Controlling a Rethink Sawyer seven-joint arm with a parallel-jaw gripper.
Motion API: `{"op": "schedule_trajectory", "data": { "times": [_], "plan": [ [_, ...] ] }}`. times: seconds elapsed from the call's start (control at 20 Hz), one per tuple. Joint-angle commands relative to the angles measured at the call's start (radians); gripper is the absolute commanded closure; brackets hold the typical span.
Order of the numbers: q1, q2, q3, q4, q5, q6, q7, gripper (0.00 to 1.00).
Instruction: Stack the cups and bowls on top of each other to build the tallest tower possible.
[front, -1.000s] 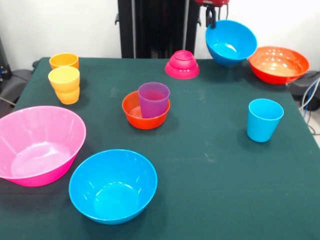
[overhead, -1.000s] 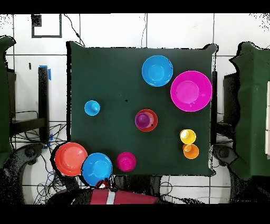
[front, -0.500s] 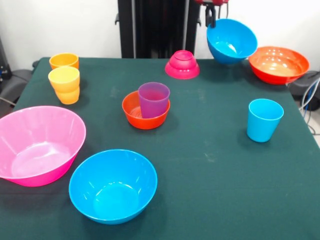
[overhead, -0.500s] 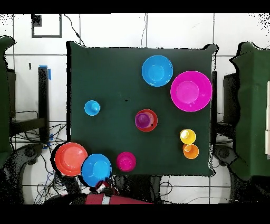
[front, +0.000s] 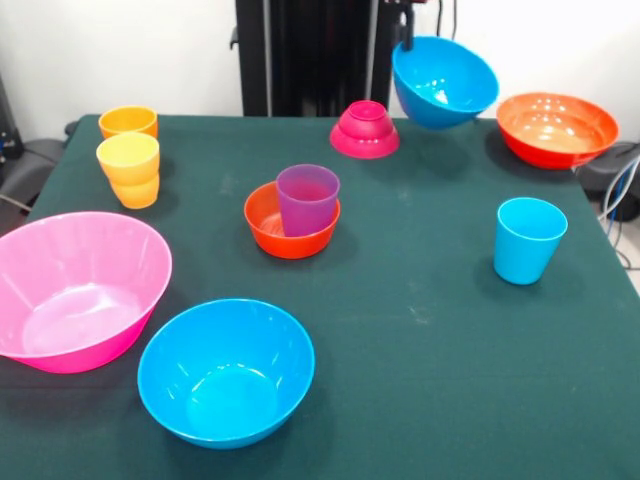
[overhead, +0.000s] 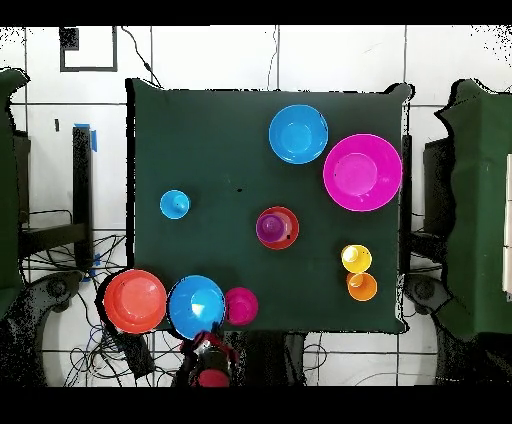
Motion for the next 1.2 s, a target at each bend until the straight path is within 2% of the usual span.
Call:
{"op": "schedule_trajectory", "data": {
  "times": [0.05,0.25,0.4,0.5,0.65,0.8,1.0,1.2],
  "plan": [
    [-0.018,-0.263,0.022,-0.261,-0.114,0.270,-0.170,1.00],
    [-0.050,-0.307,0.070,-0.335,-0.231,0.290,-0.151,1.00],
    [-0.129,-0.335,0.177,-0.347,-0.308,0.345,-0.085,1.00],
    [-0.192,-0.343,0.256,-0.344,-0.326,0.396,-0.045,1.00],
    [-0.288,-0.313,0.381,-0.341,-0.281,0.521,-0.038,1.00],
    [-0.271,-0.249,0.364,-0.396,-0.234,0.580,-0.056,1.00],
    [-0.259,-0.205,0.341,-0.513,-0.207,0.692,-0.087,1.00],
    [-0.280,-0.182,0.361,-0.578,-0.140,0.886,-0.089,1.00]
  ]
}}
